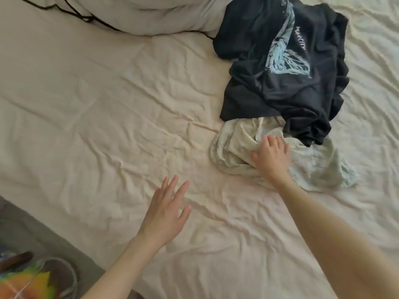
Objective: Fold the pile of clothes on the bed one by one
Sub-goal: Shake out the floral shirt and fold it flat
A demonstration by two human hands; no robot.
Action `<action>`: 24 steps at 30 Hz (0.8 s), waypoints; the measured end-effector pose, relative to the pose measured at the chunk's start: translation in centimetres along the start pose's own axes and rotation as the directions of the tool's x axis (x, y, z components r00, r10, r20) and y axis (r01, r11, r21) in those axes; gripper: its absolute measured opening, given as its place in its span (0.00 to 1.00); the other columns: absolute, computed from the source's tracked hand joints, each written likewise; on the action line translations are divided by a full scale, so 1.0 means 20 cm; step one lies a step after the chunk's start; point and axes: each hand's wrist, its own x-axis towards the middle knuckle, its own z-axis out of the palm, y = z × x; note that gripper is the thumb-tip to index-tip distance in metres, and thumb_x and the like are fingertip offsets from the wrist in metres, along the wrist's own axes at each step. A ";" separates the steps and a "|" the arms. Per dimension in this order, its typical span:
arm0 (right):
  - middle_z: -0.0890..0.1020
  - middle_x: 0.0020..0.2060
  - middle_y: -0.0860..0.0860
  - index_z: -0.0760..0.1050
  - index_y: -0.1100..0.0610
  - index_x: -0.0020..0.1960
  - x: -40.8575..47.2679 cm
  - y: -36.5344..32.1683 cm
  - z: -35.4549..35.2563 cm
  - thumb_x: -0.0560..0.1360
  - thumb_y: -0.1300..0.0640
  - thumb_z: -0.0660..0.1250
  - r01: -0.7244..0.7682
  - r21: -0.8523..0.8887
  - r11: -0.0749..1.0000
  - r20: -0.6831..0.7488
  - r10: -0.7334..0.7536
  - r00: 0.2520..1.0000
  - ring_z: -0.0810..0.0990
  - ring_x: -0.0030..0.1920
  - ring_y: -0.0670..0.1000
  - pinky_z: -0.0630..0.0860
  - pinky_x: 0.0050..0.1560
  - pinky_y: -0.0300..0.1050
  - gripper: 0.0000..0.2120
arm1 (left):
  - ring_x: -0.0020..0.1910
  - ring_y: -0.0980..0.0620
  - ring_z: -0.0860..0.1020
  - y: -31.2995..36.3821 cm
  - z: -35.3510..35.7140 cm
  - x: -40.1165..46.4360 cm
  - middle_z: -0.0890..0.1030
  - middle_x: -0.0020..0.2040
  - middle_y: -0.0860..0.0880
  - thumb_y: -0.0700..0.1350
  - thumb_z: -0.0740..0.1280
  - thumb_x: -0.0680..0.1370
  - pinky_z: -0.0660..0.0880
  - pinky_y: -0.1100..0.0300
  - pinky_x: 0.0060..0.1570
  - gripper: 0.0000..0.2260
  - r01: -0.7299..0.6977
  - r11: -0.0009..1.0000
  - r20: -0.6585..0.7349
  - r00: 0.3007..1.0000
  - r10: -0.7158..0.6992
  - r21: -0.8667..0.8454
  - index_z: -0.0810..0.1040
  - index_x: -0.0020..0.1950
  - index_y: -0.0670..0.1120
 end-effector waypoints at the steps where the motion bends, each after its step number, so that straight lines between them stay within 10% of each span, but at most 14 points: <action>1: 0.76 0.59 0.56 0.74 0.60 0.59 0.02 0.00 0.03 0.77 0.55 0.59 -0.009 0.035 0.999 -0.026 0.009 1.000 0.69 0.64 0.57 0.62 0.63 0.51 0.14 | 0.76 0.50 0.39 0.00 0.01 0.02 0.44 0.78 0.50 0.54 0.55 0.81 0.41 0.60 0.72 0.27 -0.002 1.000 0.004 1.000 0.002 -0.005 0.48 0.77 0.53; 5: 0.75 0.31 0.54 0.70 0.61 0.35 -0.05 -0.03 0.05 0.76 0.64 0.58 -0.101 0.457 0.884 -0.107 0.167 0.980 0.71 0.36 0.56 0.61 0.35 0.43 0.11 | 0.77 0.51 0.42 0.05 0.02 0.06 0.47 0.78 0.50 0.50 0.56 0.81 0.43 0.61 0.72 0.25 0.004 0.996 0.033 0.999 -0.001 -0.085 0.52 0.77 0.52; 9: 0.69 0.27 0.50 0.66 0.59 0.32 -0.25 -0.01 -0.05 0.76 0.65 0.63 -0.045 0.644 0.764 -0.170 0.199 0.965 0.67 0.32 0.51 0.61 0.33 0.38 0.15 | 0.75 0.54 0.56 0.20 -0.04 0.13 0.59 0.75 0.49 0.46 0.59 0.81 0.51 0.65 0.70 0.22 -0.009 0.933 -0.030 1.000 -0.002 -0.360 0.61 0.74 0.48; 12: 0.66 0.26 0.46 0.63 0.58 0.31 -0.42 -0.04 -0.17 0.74 0.65 0.68 0.091 0.632 0.770 -0.251 0.093 0.963 0.65 0.30 0.50 0.61 0.34 0.44 0.18 | 0.65 0.55 0.70 0.38 -0.13 0.18 0.71 0.67 0.51 0.49 0.62 0.80 0.68 0.60 0.64 0.19 0.205 0.545 0.132 0.977 -0.169 -0.813 0.67 0.70 0.51; 15: 0.68 0.28 0.43 0.69 0.60 0.30 -0.60 -0.14 -0.27 0.70 0.66 0.72 0.271 0.589 0.761 -0.347 -0.065 0.936 0.67 0.30 0.49 0.65 0.32 0.42 0.14 | 0.55 0.52 0.78 0.53 -0.21 0.18 0.76 0.60 0.50 0.53 0.66 0.77 0.78 0.58 0.48 0.22 0.352 0.186 0.322 0.931 -0.173 -0.918 0.68 0.69 0.51; 20: 0.82 0.34 0.52 0.84 0.61 0.42 -0.93 -0.23 -0.33 0.68 0.64 0.73 0.287 0.711 0.642 -0.276 -0.120 0.954 0.78 0.34 0.52 0.71 0.37 0.39 0.03 | 0.36 0.54 0.76 0.48 -0.34 0.00 0.80 0.41 0.45 0.41 0.69 0.75 0.75 0.67 0.33 0.07 0.287 0.430 0.161 0.938 -0.306 -0.856 0.80 0.52 0.40; 24: 0.83 0.38 0.52 0.84 0.60 0.47 -1.10 -0.31 -0.43 0.70 0.63 0.73 0.318 0.721 0.616 -0.195 -0.259 0.946 0.80 0.38 0.55 0.72 0.41 0.40 0.05 | 0.38 0.50 0.78 0.30 -0.44 -0.27 0.80 0.36 0.49 0.43 0.70 0.75 0.75 0.57 0.43 0.04 0.269 0.583 0.050 0.930 -0.363 -0.767 0.80 0.41 0.44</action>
